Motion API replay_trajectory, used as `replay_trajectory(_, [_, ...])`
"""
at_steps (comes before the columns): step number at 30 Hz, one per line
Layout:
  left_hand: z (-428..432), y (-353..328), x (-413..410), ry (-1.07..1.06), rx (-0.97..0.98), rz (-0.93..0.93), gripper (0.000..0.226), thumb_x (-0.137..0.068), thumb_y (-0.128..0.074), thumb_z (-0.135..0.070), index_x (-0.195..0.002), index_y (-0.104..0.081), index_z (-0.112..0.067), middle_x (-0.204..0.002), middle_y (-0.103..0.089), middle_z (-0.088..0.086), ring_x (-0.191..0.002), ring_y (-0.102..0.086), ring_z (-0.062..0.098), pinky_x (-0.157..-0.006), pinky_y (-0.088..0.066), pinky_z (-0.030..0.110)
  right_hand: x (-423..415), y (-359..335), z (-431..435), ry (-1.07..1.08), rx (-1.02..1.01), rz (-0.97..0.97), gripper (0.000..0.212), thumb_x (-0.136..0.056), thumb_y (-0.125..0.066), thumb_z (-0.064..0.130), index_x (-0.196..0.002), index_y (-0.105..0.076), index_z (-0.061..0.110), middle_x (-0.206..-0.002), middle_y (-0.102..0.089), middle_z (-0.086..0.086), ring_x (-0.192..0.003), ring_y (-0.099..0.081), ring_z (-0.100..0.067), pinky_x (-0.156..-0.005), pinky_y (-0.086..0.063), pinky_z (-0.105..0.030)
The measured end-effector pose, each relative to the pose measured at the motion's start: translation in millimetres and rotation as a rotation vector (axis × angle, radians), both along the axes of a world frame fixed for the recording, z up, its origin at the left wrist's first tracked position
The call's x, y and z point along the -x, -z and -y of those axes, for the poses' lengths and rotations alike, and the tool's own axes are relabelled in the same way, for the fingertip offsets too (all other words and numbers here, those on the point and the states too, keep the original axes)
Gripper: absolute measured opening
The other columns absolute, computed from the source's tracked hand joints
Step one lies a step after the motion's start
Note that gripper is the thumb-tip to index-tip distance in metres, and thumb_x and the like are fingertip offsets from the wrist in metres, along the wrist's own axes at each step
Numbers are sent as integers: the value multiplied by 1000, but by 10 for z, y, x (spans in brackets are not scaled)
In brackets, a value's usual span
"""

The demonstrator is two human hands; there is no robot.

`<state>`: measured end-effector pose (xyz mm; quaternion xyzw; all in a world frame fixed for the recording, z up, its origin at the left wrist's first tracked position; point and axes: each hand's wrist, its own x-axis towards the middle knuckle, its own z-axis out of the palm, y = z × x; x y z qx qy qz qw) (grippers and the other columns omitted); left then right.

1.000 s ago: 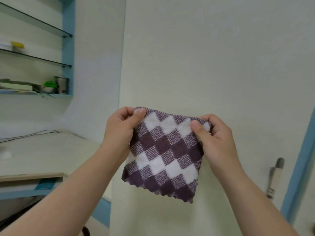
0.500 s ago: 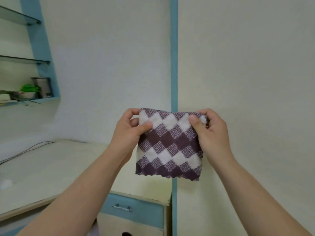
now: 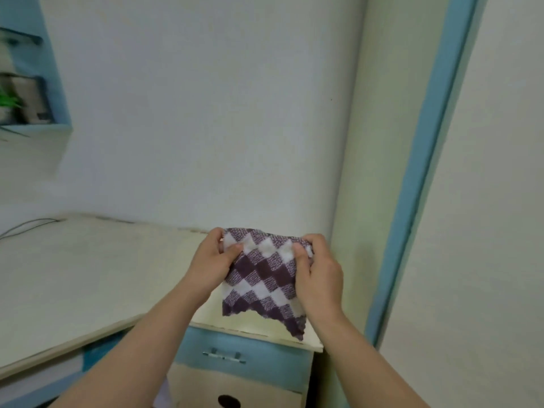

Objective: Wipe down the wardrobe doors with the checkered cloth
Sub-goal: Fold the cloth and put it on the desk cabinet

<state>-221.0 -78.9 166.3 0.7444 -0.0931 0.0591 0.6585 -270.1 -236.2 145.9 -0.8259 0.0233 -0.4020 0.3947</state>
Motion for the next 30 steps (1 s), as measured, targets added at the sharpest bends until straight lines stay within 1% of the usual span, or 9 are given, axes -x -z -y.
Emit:
replay_trajectory(2, [-11, 175, -193, 2, -16, -29, 7, -92, -52, -6, -96, -52, -12, -92, -67, 7, -84, -66, 20, -67, -53, 29, -219, 169, -35, 34, -66, -38, 19, -96, -46, 29, -103, -56, 15, -75, -58, 4, -72, -57, -22, -64, -45, -33])
replay_trajectory(4, [-6, 325, -393, 7, -58, -56, 5, -92, -52, -8, -95, -51, -12, -92, -67, 8, -86, -65, 22, -71, -54, 34, -434, 326, -33, 52, -156, -75, 18, -95, -47, 28, -102, -57, 14, -81, -62, 0, -75, -58, -22, -67, -48, -35])
replay_trajectory(10, [96, 778, -922, 55, -175, -168, 5, -93, -51, -15, -89, -48, -15, -92, -64, 11, -82, -65, 23, -69, -55, 37, -983, 836, 74, 17, -533, -227, 10, -91, -56, 20, -93, -60, 10, -84, -63, 0, -80, -57, -17, -64, -42, -23])
replay_trajectory(12, [134, 951, -1082, 68, -180, -207, 5, -93, -51, -15, -89, -48, -17, -96, -63, 10, -86, -63, 22, -72, -55, 37, -1132, 1016, 130, 2, -603, -260, 7, -90, -58, 16, -89, -62, 9, -86, -64, -3, -83, -58, -19, -69, -45, -26])
replay_trajectory(14, [172, 1096, -1223, 81, -196, -243, 3, -92, -51, -15, -90, -48, -17, -97, -62, 11, -88, -61, 22, -73, -54, 37, -1239, 1163, 197, 4, -612, -294, 6, -89, -59, 15, -86, -63, 11, -86, -66, -5, -84, -60, -22, -75, -48, -32])
replay_trajectory(16, [225, 1220, -1348, 96, -223, -271, 2, -92, -50, -14, -92, -48, -15, -97, -61, 10, -87, -60, 21, -67, -52, 32, -1331, 1268, 262, 17, -637, -336, 8, -89, -59, 15, -82, -63, 16, -86, -67, -6, -85, -62, -23, -78, -49, -36])
replay_trajectory(19, [299, 1343, -1535, 107, -241, -295, 2, -92, -50, -13, -92, -47, -14, -94, -59, 8, -83, -56, 19, -61, -45, 26, -1476, 1368, 340, 28, -671, -353, 12, -89, -58, 15, -78, -62, 19, -84, -66, -4, -82, -60, -20, -78, -48, -34])
replay_trajectory(24, [359, 1594, -1871, 121, -292, -397, 9, -90, -53, -16, -97, -49, -11, -96, -59, 8, -89, -58, 24, -74, -49, 35, -1757, 1562, 403, 52, -685, -431, 13, -90, -57, 14, -79, -63, 16, -81, -63, 1, -80, -57, -16, -73, -45, -28])
replay_trajectory(30, [486, 1971, -2301, 113, -392, -457, 10, -89, -56, -17, -95, -50, -11, -95, -58, 8, -90, -56, 25, -81, -49, 38, -2116, 1811, 539, 94, -612, -570, 4, -90, -59, 18, -88, -62, 17, -92, -62, 3, -93, -57, -17, -86, -46, -31])
